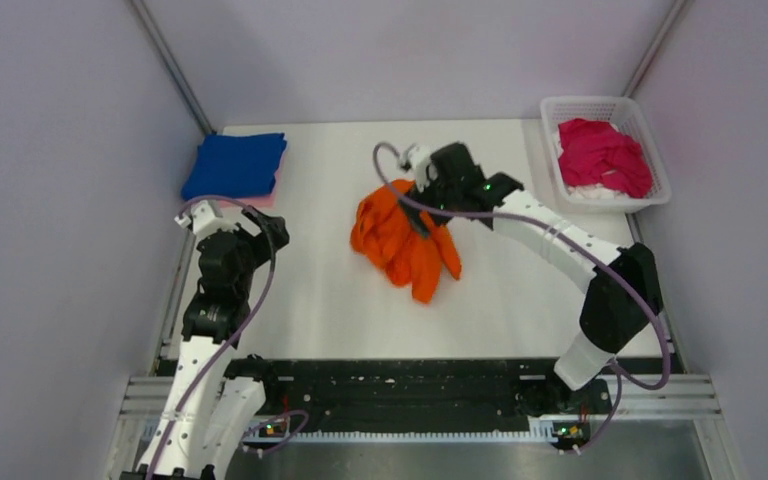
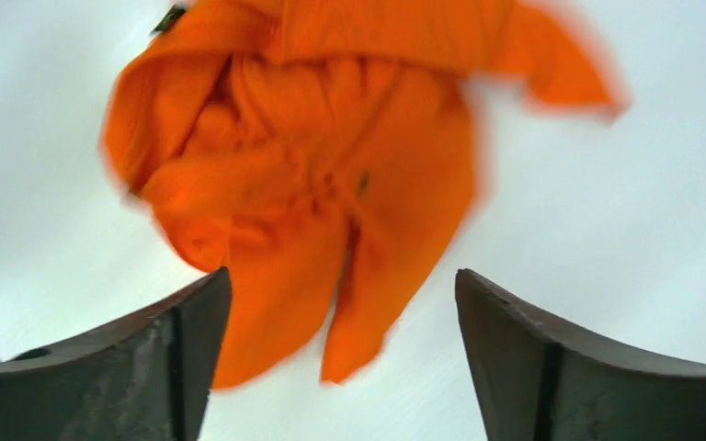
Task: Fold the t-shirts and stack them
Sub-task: Move the tshirt to the center of the board, then flatten out the tshirt
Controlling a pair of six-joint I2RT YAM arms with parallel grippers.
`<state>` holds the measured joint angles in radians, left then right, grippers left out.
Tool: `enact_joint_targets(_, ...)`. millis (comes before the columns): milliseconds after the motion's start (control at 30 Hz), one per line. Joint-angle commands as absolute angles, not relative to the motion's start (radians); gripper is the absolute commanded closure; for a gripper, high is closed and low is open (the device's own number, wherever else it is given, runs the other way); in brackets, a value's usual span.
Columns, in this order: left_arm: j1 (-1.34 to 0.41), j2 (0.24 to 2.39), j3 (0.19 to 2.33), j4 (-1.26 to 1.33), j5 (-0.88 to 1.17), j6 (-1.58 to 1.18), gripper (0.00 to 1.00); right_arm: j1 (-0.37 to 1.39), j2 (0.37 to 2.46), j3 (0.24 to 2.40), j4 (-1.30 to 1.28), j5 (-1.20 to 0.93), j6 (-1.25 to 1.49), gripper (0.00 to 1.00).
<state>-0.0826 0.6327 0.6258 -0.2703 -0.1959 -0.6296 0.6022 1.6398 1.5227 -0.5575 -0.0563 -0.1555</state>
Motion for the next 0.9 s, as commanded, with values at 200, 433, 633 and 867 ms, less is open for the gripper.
enact_joint_targets(200, -0.081, 0.83, 0.646, -0.229, 0.16, -0.677, 0.01, 0.651, 1.345, 1.115, -0.25, 0.125, 0.061, 0.01)
enact_joint_targets(433, -0.19, 1.071, 0.673, -0.227, 0.316, -0.669, 0.01, 0.483, 1.319, 1.015, -0.171, -0.02, 0.315, 0.02)
enact_joint_targets(633, -0.264, 1.271, 0.711, -0.19, 0.317, -0.669, 0.17, 0.483, 1.334, 0.934, -0.224, -0.087, 0.339, 0.06)
enact_joint_targets(867, -0.271, 1.457, 0.782, -0.116, 0.379, -0.666, 0.45, 0.485, 1.358, 0.784, -0.221, -0.087, 0.412, 0.13)
